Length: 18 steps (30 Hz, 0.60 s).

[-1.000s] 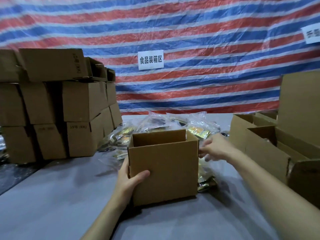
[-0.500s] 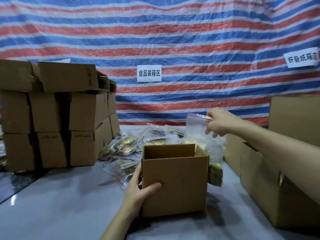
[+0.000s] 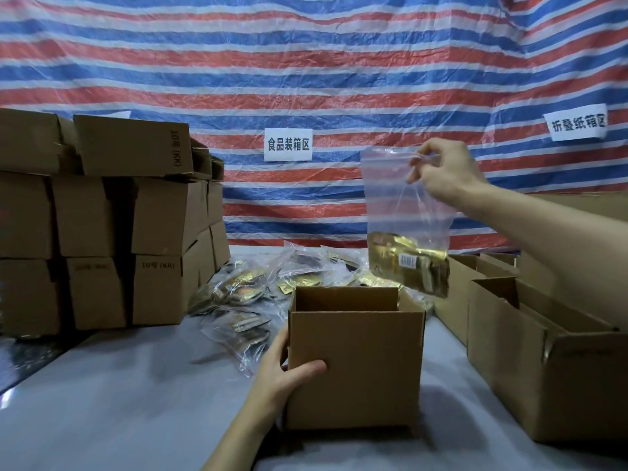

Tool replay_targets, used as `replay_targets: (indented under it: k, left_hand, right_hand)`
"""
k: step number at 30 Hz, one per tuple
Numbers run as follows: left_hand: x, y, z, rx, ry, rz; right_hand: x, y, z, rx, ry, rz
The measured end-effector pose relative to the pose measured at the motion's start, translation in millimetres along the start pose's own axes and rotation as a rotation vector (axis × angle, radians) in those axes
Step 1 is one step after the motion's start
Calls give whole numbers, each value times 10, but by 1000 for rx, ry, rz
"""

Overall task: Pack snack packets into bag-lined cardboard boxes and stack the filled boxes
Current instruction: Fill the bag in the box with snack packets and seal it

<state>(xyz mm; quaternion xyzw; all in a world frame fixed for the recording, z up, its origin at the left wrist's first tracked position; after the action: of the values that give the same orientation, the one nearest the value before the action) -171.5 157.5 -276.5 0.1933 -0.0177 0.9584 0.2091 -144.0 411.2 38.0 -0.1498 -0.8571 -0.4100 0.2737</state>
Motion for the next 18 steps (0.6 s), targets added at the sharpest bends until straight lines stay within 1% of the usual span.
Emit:
replay_targets:
  k: [5, 10, 12, 18]
  left_hand:
    - [6, -6, -20, 4, 11, -11]
    - [9, -24, -25, 0, 19, -21]
    - [6, -25, -35, -9, 22, -29]
    - [0, -29, -33, -20, 19, -68]
  right_hand:
    - [1, 134, -131, 150, 71, 155]
    - [-27, 131, -320, 230, 143, 231]
    - [-32, 93, -371, 235, 143, 243]
    - [-47, -105, -506, 206, 163, 208]
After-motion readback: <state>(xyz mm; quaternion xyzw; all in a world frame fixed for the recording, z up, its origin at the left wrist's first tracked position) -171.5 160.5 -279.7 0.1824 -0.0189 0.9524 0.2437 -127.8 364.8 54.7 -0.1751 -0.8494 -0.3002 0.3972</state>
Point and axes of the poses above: each hand's wrist, its own x-axis towards the middle knuckle, its own y-axis out of the back of the hand, z = x × y, the point moved 8 cm from there along x, towards the middle knuckle, and after that the axes turned 13 degrees about -z, right-handed, at the moved point
